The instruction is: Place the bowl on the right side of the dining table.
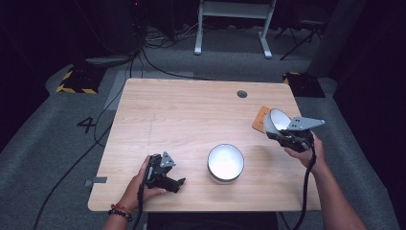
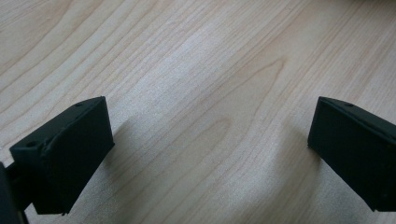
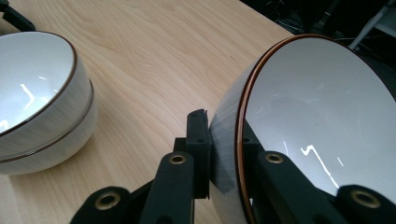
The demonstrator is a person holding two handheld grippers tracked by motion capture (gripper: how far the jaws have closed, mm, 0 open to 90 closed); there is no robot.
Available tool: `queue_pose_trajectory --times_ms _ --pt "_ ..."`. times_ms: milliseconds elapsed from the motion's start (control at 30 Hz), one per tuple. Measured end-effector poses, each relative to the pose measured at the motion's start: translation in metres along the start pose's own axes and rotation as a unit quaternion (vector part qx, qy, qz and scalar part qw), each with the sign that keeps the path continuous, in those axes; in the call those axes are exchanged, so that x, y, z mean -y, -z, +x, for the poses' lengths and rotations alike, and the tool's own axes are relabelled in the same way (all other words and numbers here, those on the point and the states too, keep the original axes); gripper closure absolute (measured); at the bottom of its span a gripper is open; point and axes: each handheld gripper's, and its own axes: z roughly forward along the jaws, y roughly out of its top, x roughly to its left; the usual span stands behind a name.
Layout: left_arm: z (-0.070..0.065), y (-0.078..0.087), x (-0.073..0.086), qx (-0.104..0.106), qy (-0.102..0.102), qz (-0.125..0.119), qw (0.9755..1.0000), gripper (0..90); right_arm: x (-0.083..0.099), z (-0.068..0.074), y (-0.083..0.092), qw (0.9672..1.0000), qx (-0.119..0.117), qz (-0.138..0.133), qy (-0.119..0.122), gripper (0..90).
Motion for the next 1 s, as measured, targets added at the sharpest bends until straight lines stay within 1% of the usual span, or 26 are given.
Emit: queue_pose_trajectory --times_ms 233,300,367,400,467,500,567,600,633,667,800,833,867,900,967,1000 --pt "0.000 0.000 0.000 -0.001 -0.001 0.000 1.0000 0.2 -0.001 -0.008 -0.011 0.9999 0.011 0.013 -0.001 81.7" --pt "0.000 0.000 0.000 -0.002 -0.002 0.000 1.0000 0.1 -0.002 -0.013 -0.015 0.9997 0.015 0.015 -0.008 81.7" --pt "0.000 0.000 0.000 -0.002 -0.002 0.000 1.0000 0.2 -0.002 -0.015 -0.017 0.9997 0.018 0.016 -0.008 81.7" --pt "0.000 0.000 0.000 -0.001 -0.001 0.000 1.0000 0.2 -0.003 -0.019 -0.020 0.9995 0.026 0.018 -0.010 81.7" --pt "0.000 0.000 0.000 -0.001 -0.001 0.000 1.0000 0.1 -0.003 -0.022 -0.022 0.9992 0.032 0.020 -0.010 81.7" --pt "0.000 0.000 0.000 -0.001 -0.001 0.000 1.0000 0.2 -0.003 -0.022 -0.022 0.9992 0.032 0.020 -0.010 81.7" --pt "0.000 0.000 0.000 -0.001 0.000 0.000 1.0000 0.2 -0.004 -0.026 -0.025 0.9991 0.033 0.023 -0.014 81.7" --pt "0.000 0.000 0.000 -0.001 -0.002 0.000 1.0000 0.1 -0.004 -0.029 -0.027 0.9987 0.038 0.028 -0.019 81.7" --pt "0.000 0.000 0.000 -0.001 -0.002 0.000 1.0000 0.1 -0.004 -0.029 -0.027 0.9987 0.038 0.028 -0.019 81.7" --pt "0.000 0.000 0.000 -0.001 -0.001 0.000 1.0000 0.2 -0.003 -0.033 -0.030 0.9985 0.041 0.030 -0.019 81.7" --pt "0.000 0.000 0.000 -0.001 -0.001 0.000 1.0000 0.2 -0.002 -0.040 -0.035 0.9979 0.049 0.036 -0.023 81.7" --pt "0.000 0.000 0.000 -0.001 -0.001 0.000 1.0000 0.1 -0.002 -0.040 -0.035 0.9979 0.049 0.036 -0.023 81.7" --pt "0.000 0.000 0.000 0.000 -0.001 0.000 1.0000 0.2 -0.002 -0.042 -0.037 0.9973 0.052 0.044 -0.028 81.7" --pt "0.000 0.000 0.000 0.000 -0.001 0.000 1.0000 0.2 -0.001 -0.044 -0.037 0.9972 0.053 0.047 -0.025 81.7" --pt "0.000 0.000 0.000 0.000 0.001 0.000 1.0000 0.2 -0.001 -0.046 -0.039 0.9972 0.052 0.043 -0.031 81.7" --pt "0.000 0.000 0.000 -0.002 -0.001 0.000 1.0000 0.2 0.000 -0.047 -0.040 0.9970 0.054 0.047 -0.031 81.7"
